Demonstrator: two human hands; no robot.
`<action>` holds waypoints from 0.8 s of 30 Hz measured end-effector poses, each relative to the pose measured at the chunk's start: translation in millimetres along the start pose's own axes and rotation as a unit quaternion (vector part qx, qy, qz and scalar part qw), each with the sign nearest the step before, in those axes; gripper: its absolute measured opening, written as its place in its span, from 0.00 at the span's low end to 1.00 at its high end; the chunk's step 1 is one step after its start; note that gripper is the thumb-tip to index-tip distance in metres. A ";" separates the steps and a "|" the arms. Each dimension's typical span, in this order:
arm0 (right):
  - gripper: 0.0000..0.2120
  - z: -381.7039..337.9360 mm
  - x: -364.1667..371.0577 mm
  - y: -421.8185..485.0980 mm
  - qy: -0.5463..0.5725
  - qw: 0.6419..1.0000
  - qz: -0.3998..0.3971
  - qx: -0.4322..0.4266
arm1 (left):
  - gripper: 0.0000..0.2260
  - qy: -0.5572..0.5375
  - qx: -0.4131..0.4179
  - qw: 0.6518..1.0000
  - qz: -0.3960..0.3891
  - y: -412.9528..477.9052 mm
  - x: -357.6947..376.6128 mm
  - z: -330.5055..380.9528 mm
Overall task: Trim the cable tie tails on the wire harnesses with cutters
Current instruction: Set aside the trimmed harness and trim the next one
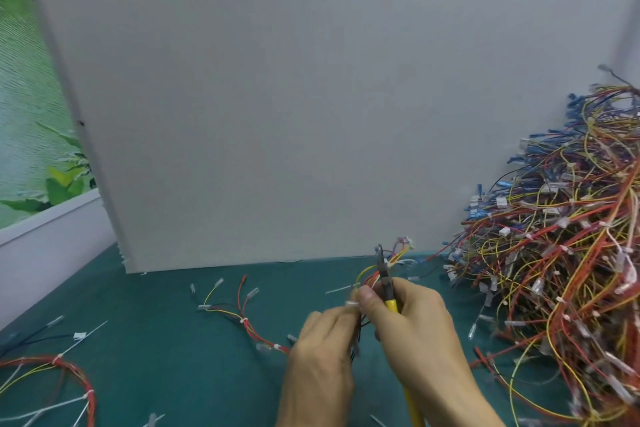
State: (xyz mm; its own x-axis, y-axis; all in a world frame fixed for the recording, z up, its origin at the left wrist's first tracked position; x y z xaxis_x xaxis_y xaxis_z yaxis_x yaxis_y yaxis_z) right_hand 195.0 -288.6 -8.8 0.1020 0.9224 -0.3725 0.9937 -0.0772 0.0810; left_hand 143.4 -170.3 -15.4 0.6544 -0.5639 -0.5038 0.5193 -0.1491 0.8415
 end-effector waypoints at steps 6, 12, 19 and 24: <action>0.10 -10.7 -0.9 3.0 -0.039 0.998 0.040 -0.025 | 0.14 0.015 0.051 0.997 0.055 -3.9 -12.7 8.5; 0.09 -50.4 -23.9 10.6 0.029 0.993 0.038 -0.109 | 0.27 -0.126 -0.157 0.978 0.055 -15.6 -11.4 -35.9; 0.06 -102.3 -75.5 6.3 0.138 0.958 0.140 -0.210 | 0.09 -0.084 -0.134 0.986 -0.048 -12.4 0.4 -35.8; 0.05 -141.9 -106.9 9.3 0.135 0.929 0.228 -0.260 | 0.11 -0.143 -0.164 0.973 -0.076 -4.4 0.5 -22.8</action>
State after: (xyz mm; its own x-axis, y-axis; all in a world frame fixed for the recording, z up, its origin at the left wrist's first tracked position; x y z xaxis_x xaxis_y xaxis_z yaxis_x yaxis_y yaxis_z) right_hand 186.8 -334.2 163.0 0.4210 0.9057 0.0493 0.6865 -0.3537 0.6354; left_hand 154.1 -151.4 -23.8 0.4007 -0.7660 -0.5027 0.7767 -0.0070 0.6298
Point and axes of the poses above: each hand's wrist, its own y-axis towards the middle knuckle, its own x-axis out of the palm, z = x × y, the point moved 10 cm from there along y, towards the middle knuckle, and after that the axes turned 10 degrees about x, right-handed, at the moved point
